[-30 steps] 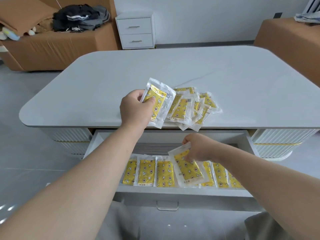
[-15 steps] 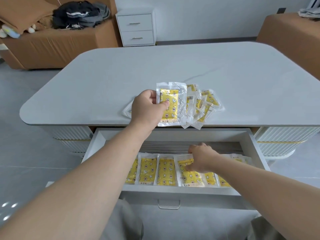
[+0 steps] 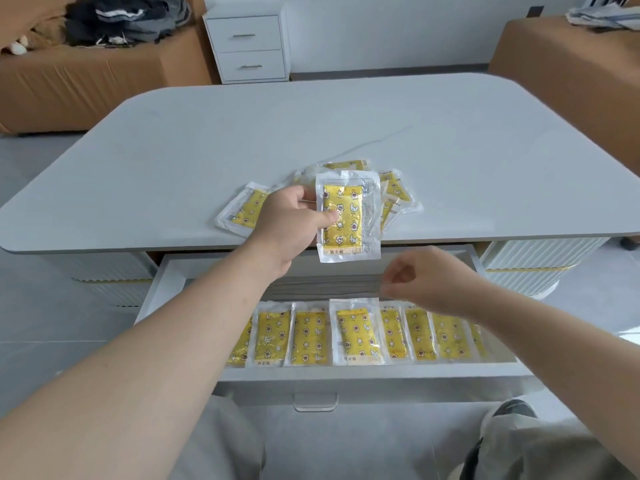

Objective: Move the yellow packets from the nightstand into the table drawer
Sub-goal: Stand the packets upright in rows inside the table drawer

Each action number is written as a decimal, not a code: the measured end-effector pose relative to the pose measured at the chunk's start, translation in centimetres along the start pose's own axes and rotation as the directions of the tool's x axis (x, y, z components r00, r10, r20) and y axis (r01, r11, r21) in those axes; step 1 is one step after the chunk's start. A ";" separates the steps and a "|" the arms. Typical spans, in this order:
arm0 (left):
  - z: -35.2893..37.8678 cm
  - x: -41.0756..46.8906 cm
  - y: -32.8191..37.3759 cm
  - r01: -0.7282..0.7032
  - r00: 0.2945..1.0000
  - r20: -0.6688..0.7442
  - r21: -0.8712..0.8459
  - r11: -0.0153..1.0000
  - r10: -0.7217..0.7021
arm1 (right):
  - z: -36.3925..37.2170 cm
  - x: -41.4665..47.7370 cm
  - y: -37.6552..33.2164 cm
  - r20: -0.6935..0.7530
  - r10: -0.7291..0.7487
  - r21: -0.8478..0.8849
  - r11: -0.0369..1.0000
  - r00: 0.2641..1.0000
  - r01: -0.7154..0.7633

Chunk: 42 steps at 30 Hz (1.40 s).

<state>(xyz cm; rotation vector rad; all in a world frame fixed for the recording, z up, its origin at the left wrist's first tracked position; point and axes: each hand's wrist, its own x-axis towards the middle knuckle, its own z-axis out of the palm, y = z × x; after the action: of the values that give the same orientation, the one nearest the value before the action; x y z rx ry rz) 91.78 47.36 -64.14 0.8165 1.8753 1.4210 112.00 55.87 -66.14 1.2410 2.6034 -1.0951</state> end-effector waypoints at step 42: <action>1.0 -1.2 -2.1 -0.314 0.941 0.157 0.739 0.597 0.300 | 4.9 2.9 4.8 0.103 0.334 -0.447 0.857 0.937 -0.257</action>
<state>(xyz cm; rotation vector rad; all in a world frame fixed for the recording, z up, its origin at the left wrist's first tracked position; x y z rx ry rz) 93.11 46.53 -66.25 1.6163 2.4248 0.7206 112.21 56.78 -73.54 1.3050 2.2460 -0.5108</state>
